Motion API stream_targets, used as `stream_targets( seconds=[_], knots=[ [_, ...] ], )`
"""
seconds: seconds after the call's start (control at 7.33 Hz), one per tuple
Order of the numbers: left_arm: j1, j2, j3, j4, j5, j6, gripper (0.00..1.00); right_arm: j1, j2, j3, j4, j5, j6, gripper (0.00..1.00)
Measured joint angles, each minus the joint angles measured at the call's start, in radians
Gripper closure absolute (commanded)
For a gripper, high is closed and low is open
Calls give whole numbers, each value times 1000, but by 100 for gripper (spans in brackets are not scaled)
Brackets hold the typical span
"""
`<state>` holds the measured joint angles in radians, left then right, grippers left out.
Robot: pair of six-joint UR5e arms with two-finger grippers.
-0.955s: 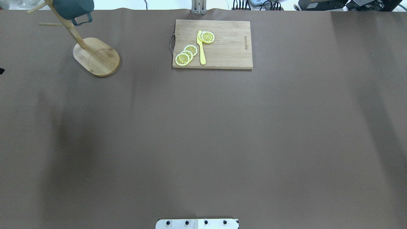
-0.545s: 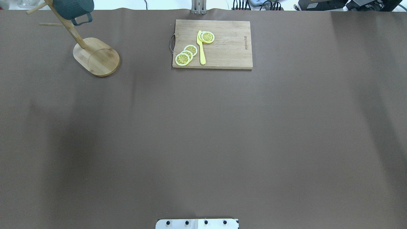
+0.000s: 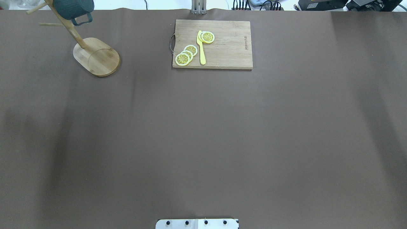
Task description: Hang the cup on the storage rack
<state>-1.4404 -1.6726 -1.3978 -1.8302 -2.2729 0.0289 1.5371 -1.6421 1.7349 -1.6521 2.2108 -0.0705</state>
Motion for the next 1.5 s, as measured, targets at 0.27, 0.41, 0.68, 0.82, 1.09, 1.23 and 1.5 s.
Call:
stream_targets(
  seconds=[0.27, 0.41, 0.68, 0.82, 1.09, 1.23, 1.5],
  knots=[
    [1, 3, 7, 110, 9, 2, 1, 0, -3, 1, 0, 1, 0, 0],
    [2, -1, -3, 183, 27, 4, 1, 0, -3, 1, 0, 1, 0, 0],
    [-2, 1, -47, 263, 41, 17, 1, 0, -4, 2, 0, 1, 0, 0],
    [-6, 5, -70, 275, 40, 37, 1, 0, -4, 1, 0, 1, 0, 0],
    [-31, 11, -97, 277, 36, 61, 1, 0, -4, 1, 0, 1, 1, 0],
    [-52, 23, -105, 273, 22, 61, 1, 0, -4, 0, 0, 1, 1, 0],
    [-94, 55, -117, 244, -7, 56, 1, 0, -4, 0, 0, 1, 2, 0]
  ],
)
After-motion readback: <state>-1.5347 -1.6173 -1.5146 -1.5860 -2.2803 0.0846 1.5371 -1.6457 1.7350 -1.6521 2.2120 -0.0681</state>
